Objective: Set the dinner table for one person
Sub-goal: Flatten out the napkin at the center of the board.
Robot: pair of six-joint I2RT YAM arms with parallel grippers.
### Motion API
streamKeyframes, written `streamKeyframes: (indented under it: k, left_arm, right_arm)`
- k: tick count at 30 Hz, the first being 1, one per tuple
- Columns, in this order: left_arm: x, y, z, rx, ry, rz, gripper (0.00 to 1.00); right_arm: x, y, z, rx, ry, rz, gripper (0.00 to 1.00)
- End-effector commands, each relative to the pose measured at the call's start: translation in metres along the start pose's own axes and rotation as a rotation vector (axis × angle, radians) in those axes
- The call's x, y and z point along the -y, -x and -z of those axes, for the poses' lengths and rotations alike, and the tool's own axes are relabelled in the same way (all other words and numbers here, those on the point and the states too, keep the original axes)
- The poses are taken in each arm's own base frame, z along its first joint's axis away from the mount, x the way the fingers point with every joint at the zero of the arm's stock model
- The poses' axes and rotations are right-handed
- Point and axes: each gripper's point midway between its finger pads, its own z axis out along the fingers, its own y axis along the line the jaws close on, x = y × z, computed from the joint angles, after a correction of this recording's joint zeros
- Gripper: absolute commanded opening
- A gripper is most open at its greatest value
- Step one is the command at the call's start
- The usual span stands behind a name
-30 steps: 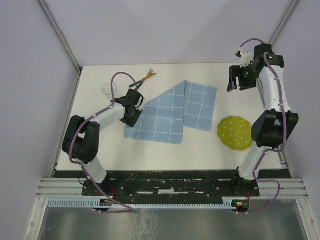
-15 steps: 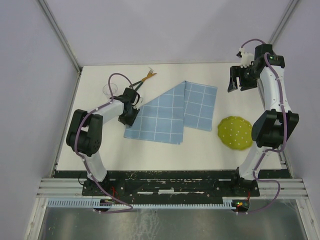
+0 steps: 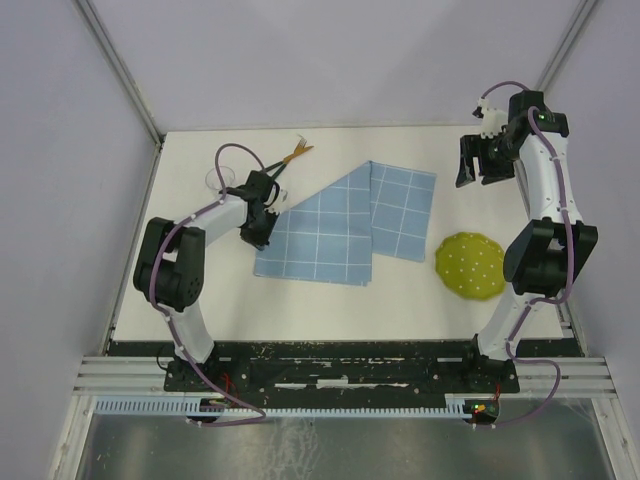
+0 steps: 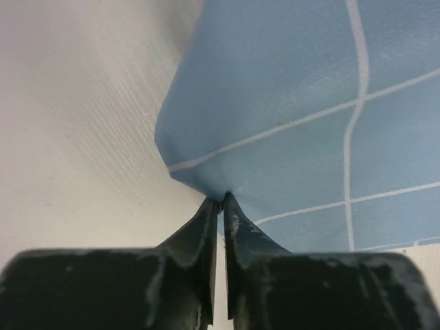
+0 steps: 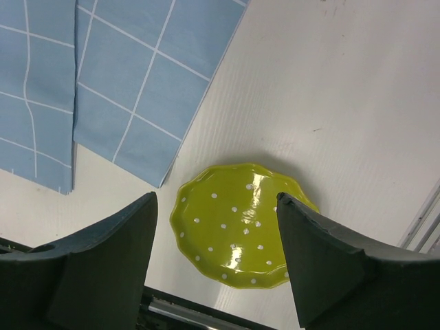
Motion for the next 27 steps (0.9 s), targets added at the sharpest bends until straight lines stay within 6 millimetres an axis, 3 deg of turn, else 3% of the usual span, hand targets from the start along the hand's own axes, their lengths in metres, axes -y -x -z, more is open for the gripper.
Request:
streamKeyframes:
  k: [1, 6, 12, 15, 17, 19, 20, 25, 27]
  left_arm:
    - [0.007, 0.028, 0.011, 0.060, -0.040, 0.027, 0.03]
    - [0.002, 0.045, 0.028, 0.075, -0.050, 0.044, 0.03]
    - [0.009, 0.082, 0.063, 0.173, -0.126, 0.079, 0.03]
    - [0.019, 0.093, 0.075, 0.188, -0.189, 0.094, 0.03]
    - [0.022, 0.097, 0.079, 0.201, -0.210, 0.091, 0.03]
    - [0.022, 0.099, 0.080, 0.204, -0.214, 0.087, 0.03]
    - [0.022, 0.100, 0.080, 0.205, -0.215, 0.085, 0.03]
    - [0.026, 0.101, 0.078, 0.207, -0.236, 0.084, 0.03]
    - [0.025, 0.103, 0.078, 0.214, -0.234, 0.082, 0.03]
  right_arm:
    - [0.002, 0.004, 0.018, 0.040, -0.039, 0.019, 0.78]
    - [0.004, -0.001, 0.014, 0.027, -0.046, 0.012, 0.78]
    - [-0.010, -0.014, -0.006, -0.017, 0.021, -0.007, 0.73]
    - [-0.018, -0.021, -0.025, -0.075, -0.008, 0.032, 0.57]
    - [-0.033, -0.025, -0.038, -0.122, 0.002, 0.065, 0.38]
    - [-0.042, -0.025, -0.050, -0.146, -0.027, 0.104, 0.08]
    - [-0.045, -0.023, -0.054, -0.151, -0.048, 0.127, 0.03]
    - [-0.061, -0.018, -0.075, -0.177, -0.006, 0.132, 0.02]
    - [-0.062, -0.024, -0.089, -0.213, 0.017, 0.110, 0.02]
